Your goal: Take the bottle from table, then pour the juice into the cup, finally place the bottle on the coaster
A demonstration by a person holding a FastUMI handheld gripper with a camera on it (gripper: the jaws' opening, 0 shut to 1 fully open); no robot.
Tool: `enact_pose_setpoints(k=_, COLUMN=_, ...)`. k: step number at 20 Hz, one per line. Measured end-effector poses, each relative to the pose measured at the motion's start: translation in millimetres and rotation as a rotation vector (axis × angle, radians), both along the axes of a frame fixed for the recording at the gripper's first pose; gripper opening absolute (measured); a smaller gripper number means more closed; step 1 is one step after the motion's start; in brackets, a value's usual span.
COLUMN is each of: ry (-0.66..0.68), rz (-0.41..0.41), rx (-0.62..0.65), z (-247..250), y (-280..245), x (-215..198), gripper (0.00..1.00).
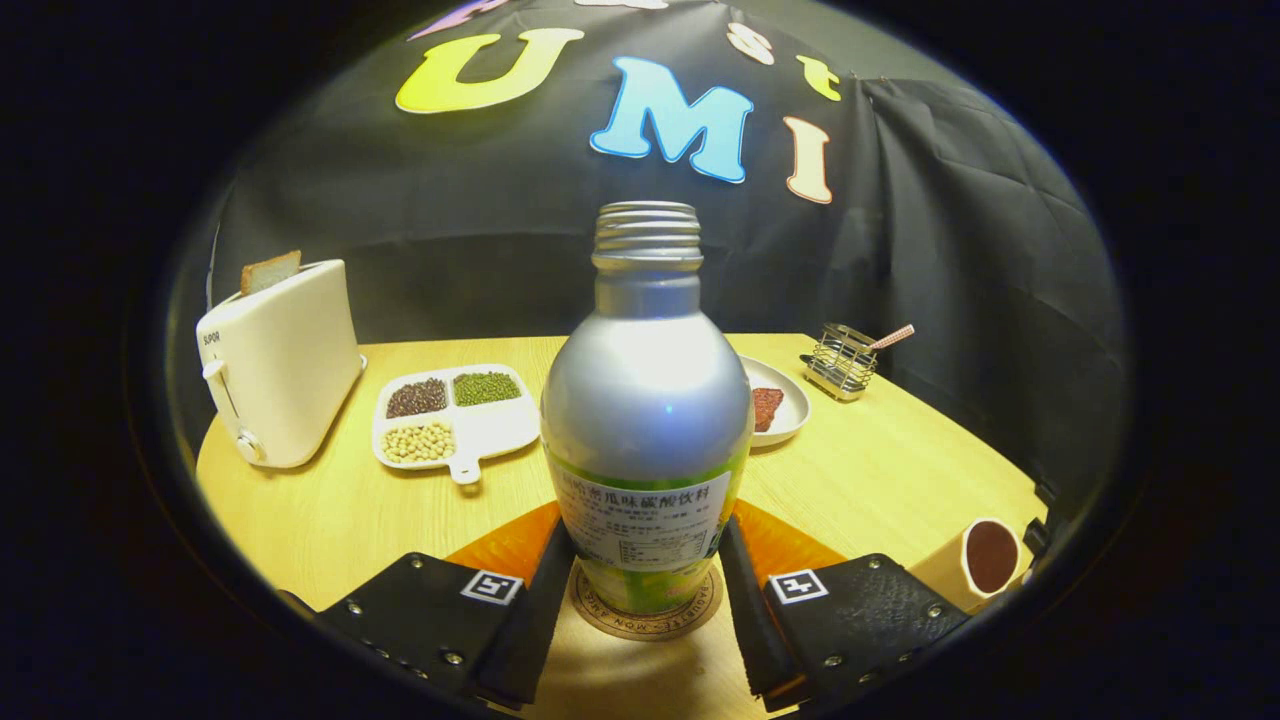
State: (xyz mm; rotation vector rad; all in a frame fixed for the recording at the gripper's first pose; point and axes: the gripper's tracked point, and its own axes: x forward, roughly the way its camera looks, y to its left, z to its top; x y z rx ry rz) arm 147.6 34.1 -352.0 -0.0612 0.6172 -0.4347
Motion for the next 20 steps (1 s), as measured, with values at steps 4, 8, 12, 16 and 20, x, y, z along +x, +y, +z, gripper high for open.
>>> enact_pose_setpoints(k=4, ry=-0.025, rz=-0.021, rx=0.036, z=-2.6, y=-4.2, x=-5.4, gripper=0.76)
enact_pose_setpoints(k=8, ry=-0.032, rz=-0.020, rx=0.046, z=-1.9, y=-5.4, x=-6.3, gripper=0.79)
enact_pose_setpoints(k=12, ry=-0.040, rz=-0.018, rx=0.071, z=-2.3, y=-3.6, x=-8.8, gripper=0.95)
enact_pose_setpoints(k=16, ry=-0.065, rz=-0.001, rx=0.103, z=4.4, y=1.0, x=-9.1, gripper=0.99)
enact_pose_setpoints(k=20, ry=-0.090, rz=0.037, rx=0.128, z=27.1, y=5.1, x=-20.5, gripper=0.99)
